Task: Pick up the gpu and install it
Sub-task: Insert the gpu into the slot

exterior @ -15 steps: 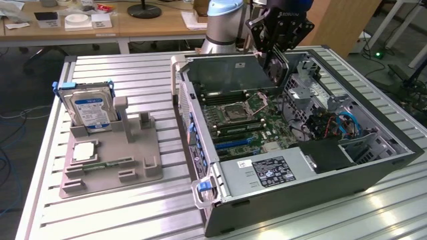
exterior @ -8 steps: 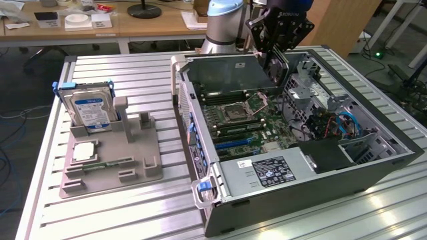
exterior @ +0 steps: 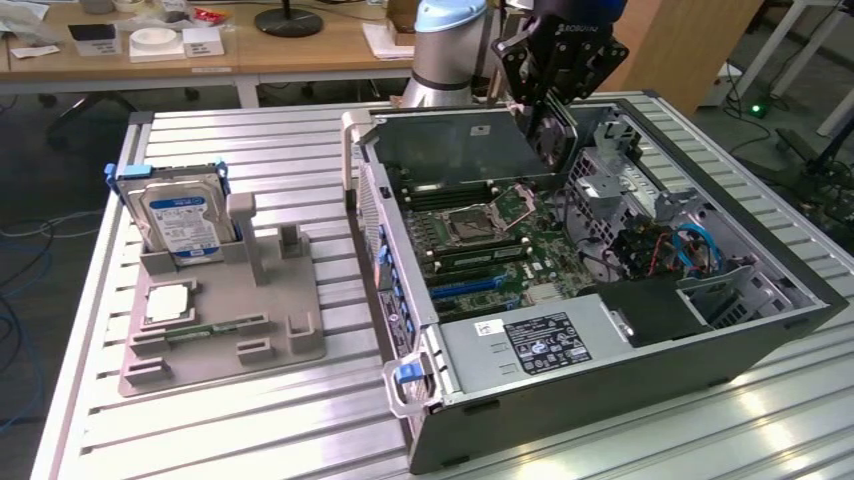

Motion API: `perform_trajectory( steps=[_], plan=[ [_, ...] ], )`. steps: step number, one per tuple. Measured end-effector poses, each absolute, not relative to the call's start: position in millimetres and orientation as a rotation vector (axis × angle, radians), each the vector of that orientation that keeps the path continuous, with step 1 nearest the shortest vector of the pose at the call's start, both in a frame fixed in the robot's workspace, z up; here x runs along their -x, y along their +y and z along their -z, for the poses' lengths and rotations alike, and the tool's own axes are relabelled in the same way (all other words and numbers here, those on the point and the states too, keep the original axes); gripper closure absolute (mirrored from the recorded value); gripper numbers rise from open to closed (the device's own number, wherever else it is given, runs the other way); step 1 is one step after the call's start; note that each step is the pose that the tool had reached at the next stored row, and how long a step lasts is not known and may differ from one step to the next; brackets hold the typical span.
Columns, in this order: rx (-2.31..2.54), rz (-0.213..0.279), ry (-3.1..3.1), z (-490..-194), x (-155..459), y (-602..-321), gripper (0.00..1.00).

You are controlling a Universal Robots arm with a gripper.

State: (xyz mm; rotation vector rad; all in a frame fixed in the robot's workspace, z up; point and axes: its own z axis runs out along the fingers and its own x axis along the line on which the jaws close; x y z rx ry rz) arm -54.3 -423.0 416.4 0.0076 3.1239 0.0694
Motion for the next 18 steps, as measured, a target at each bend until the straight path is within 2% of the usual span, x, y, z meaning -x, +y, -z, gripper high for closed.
perform_trajectory(
  steps=[18],
  plan=[
    [0.179,-0.071,3.121,-416.4,54.3,-423.3,0.71]
  ],
)
